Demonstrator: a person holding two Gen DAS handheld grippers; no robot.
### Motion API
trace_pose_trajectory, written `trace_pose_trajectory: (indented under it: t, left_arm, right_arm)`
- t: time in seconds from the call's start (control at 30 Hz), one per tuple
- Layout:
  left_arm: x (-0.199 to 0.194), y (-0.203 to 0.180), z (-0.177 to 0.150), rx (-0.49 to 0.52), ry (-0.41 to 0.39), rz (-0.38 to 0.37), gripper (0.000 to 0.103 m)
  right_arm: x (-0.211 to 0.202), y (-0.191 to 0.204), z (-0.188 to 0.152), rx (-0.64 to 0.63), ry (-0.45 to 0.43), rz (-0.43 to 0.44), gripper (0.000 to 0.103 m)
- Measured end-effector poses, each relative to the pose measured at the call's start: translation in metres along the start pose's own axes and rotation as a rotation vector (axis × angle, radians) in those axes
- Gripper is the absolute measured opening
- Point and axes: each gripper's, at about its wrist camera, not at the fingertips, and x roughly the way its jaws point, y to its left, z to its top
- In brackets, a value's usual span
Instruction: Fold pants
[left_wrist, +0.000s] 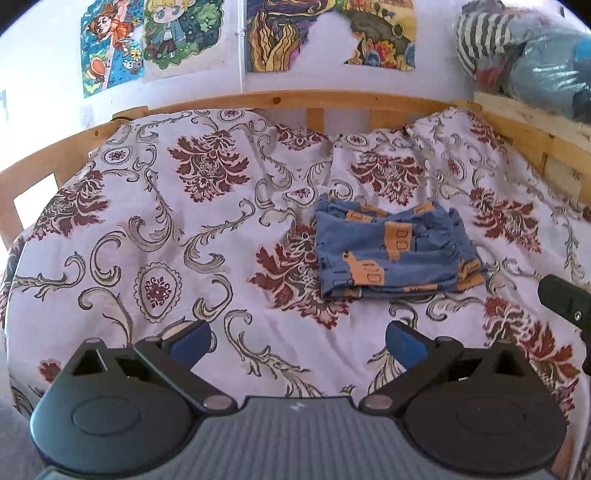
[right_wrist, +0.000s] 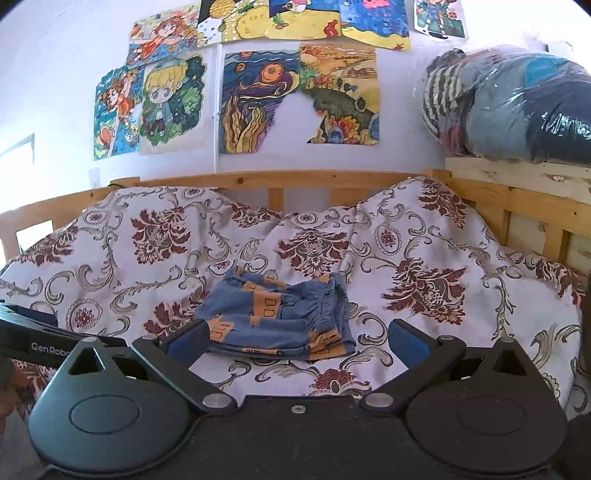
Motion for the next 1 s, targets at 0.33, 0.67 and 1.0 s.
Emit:
trace_pose_trajectory:
  t: [0.33,0.67,1.0]
  left_arm:
    - [0.01,0.008,-0.004,-0.056,0.061,0.019,0.103]
    - [0.013,0.007,-0.005,-0.053,0.073,0.028,0.103]
    - [0.015,0.008,-0.008,-0.056,0.082,0.033,0.103]
  right_arm:
    - [0.004,-0.001,-0.003,0.004,0.034,0.009,0.102]
    - [0.015,-0.003,-0.007,0.025,0.109,-0.001,0.102]
    - [0.019,-0.007,-0.009,0.043,0.132,-0.013,0.102]
